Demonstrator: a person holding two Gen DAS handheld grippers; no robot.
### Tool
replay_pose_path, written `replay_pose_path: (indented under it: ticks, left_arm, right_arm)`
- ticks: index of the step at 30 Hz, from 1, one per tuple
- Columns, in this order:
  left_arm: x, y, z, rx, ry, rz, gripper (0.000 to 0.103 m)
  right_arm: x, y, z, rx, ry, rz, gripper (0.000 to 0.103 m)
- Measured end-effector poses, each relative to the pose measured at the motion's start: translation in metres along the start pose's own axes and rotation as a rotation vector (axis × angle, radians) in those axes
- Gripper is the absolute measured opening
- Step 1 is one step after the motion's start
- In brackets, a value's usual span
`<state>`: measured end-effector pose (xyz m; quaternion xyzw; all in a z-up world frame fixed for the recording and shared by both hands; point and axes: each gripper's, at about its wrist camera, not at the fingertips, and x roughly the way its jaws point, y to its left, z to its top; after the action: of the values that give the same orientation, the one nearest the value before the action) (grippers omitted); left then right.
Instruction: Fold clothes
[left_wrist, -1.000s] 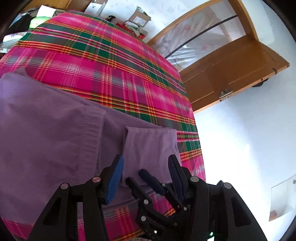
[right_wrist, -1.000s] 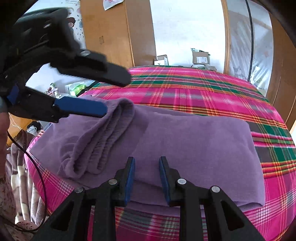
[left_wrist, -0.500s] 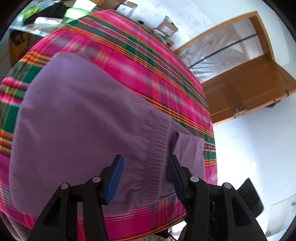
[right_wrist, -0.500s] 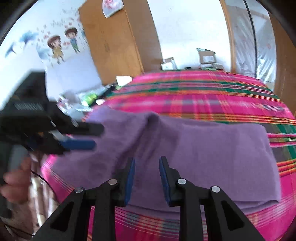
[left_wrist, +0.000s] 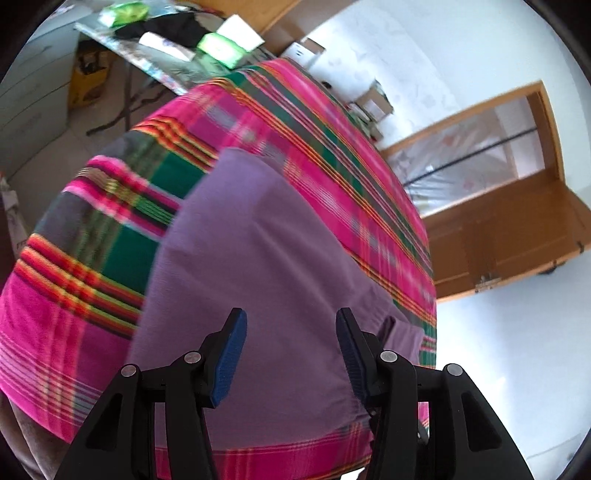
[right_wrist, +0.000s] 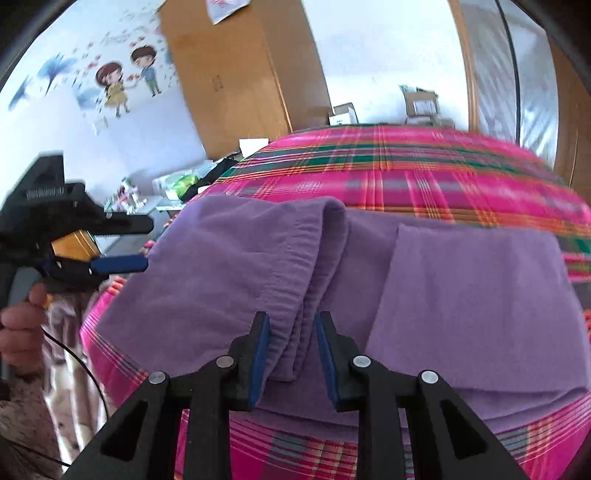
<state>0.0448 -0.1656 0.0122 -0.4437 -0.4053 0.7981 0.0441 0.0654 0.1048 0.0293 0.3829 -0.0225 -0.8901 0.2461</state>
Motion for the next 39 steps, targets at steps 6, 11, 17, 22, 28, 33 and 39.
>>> replay_pose_path:
  ticks: [6,11,17,22,28,33,39]
  left_arm:
    - [-0.01,0.022,0.007,-0.038,-0.04,0.03,0.051]
    - [-0.015,0.037,0.007,-0.059,-0.03,0.033,0.051]
    - [-0.016,0.047,0.01,-0.062,-0.018,0.024,0.051]
    - [-0.018,0.054,0.01,-0.057,-0.002,0.014,0.051]
    - [-0.023,0.068,0.008,-0.092,-0.007,0.035,0.051]
    - [-0.018,0.074,0.0,-0.087,0.035,0.015,0.051]
    - [-0.014,0.08,-0.001,-0.093,0.09,-0.053,0.051]
  right_arm:
    - [-0.01,0.0,-0.001,-0.005,-0.015,-0.037,0.027]
    - [-0.024,0.027,0.005,-0.111,-0.097,0.023,0.026]
    - [-0.004,0.032,-0.007,-0.135,-0.019,-0.023,0.023]
    - [-0.005,0.035,-0.01,-0.148,-0.015,-0.05,0.023]
    - [-0.016,0.066,0.002,-0.197,-0.081,0.021,0.023]
    - [0.004,0.101,0.008,-0.278,-0.042,0.127,0.023]
    - [0.029,0.125,0.003,-0.334,0.025,0.202,0.031]
